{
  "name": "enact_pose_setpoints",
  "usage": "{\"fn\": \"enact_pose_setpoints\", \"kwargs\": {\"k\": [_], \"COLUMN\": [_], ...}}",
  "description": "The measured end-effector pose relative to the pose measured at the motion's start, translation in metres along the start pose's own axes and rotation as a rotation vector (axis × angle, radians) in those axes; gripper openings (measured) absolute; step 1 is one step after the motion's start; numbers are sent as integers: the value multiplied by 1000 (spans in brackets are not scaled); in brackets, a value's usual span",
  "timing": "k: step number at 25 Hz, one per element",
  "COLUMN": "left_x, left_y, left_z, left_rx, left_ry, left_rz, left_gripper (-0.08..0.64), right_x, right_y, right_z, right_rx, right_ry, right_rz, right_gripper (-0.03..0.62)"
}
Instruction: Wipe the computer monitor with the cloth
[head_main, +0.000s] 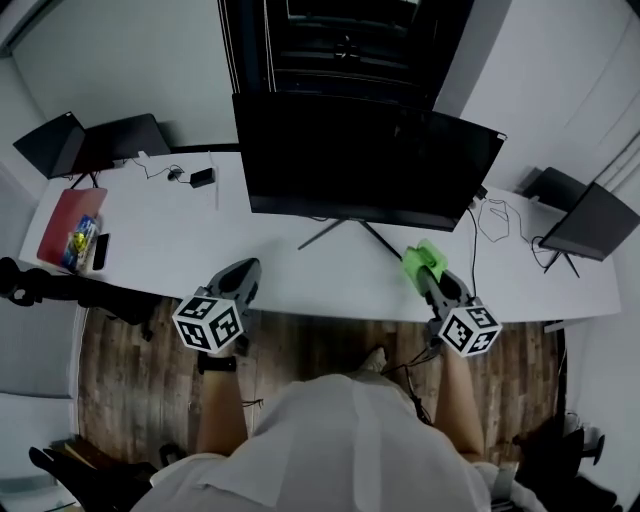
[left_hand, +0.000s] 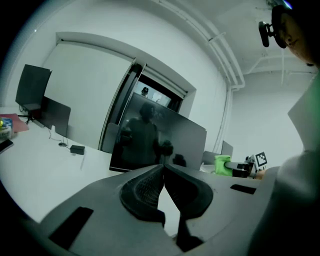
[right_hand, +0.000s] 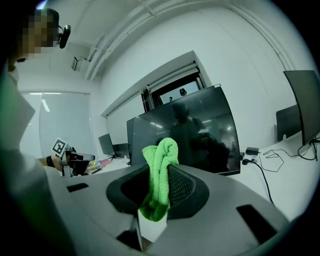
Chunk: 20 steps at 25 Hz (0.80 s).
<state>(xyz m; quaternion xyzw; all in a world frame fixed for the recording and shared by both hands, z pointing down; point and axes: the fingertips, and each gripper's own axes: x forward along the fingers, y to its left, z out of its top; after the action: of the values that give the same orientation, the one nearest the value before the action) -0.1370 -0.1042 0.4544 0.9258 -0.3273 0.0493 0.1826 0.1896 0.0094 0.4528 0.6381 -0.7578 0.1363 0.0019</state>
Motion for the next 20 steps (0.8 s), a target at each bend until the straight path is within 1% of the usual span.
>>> {"fn": "enact_pose_setpoints", "kwargs": {"k": [4,9,20], "left_x": [-19,-27,-32], "left_y": [2,0,-3], "left_z": [0,-1,-3], "left_rx": [4,7,6], "left_ry": [-10,-15,-14], "left_rz": [-2,-13,-31], "left_gripper": [17,17,17], "right_x": [-1,-1,-9], "right_y": [18,37,38], "right_z": [0,3,7], "right_rx": [-29,-63,-79], "right_ry": [-3,-4,-8], "right_rz": [2,12,-9], "right_gripper": [74,72,72]}}
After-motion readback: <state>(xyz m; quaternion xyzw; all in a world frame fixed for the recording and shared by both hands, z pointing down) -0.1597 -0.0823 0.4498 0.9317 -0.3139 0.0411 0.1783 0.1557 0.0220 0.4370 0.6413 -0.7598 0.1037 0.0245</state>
